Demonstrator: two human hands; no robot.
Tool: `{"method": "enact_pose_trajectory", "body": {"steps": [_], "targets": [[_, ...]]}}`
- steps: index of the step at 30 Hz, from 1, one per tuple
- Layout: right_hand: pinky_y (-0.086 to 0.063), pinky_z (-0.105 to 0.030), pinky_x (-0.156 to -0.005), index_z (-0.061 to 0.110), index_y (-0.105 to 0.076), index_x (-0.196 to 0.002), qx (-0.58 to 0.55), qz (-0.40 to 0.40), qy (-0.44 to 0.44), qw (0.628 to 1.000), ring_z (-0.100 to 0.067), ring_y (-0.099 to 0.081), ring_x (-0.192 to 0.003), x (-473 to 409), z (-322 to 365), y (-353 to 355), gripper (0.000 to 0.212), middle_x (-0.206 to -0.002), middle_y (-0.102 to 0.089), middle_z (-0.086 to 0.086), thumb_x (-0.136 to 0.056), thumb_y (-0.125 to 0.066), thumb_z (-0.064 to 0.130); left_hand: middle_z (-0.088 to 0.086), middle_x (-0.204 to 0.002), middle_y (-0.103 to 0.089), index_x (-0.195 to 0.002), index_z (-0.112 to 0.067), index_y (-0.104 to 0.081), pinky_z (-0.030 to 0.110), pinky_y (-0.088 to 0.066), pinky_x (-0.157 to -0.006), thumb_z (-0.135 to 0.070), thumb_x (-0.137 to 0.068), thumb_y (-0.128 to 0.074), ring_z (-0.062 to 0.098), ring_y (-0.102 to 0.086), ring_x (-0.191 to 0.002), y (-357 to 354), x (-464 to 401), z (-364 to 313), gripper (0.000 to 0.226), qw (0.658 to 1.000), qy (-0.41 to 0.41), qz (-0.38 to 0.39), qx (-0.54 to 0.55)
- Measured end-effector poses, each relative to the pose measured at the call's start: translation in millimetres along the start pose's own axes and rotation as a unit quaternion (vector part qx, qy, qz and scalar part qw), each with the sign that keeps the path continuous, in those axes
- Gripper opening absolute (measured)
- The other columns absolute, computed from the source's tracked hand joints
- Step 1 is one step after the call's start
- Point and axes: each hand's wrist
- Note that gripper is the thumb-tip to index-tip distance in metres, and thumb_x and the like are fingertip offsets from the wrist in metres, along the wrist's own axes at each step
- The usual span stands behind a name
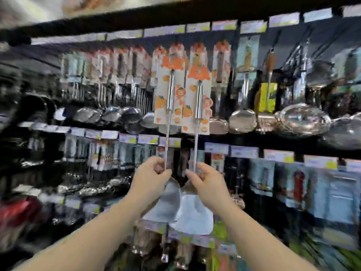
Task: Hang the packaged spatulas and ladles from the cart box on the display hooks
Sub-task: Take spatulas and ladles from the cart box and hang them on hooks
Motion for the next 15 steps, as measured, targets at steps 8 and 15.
{"method": "enact_pose_trajectory", "body": {"steps": [8,15], "targets": [[-0.037,-0.015,-0.053,0.029,-0.055,-0.085,-0.011,0.041,0.042,0.998,-0.004,-0.048,-0.058,-93,71,-153,0.013,-0.064,-0.054,0.009,-0.089,-0.063,0.038,-0.001,-0.065,-0.051,-0.078,-0.027,-0.056,0.028,-0.038,-0.060,-0.017,-0.084,-0.066,0.017,-0.050,-0.063,134,-92,93,0.015,0.998,0.009,-0.068,0.010],[-0.051,-0.037,-0.073,0.025,-0.056,-0.098,0.012,0.047,0.032,0.998,-0.027,-0.065,-0.078,-167,72,-195,0.022,-0.080,-0.071,-0.008,-0.088,-0.062,0.044,0.008,-0.070,-0.060,-0.080,-0.030,-0.059,0.031,-0.044,-0.064,-0.018,-0.083,-0.066,0.020,-0.057,-0.067,141,-146,141,0.015,0.997,0.008,-0.069,0.018]]}}
Point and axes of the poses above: each hand's wrist, its own x-axis away from the middle knuckle, its own y-axis out of the back of the hand, z = x × y
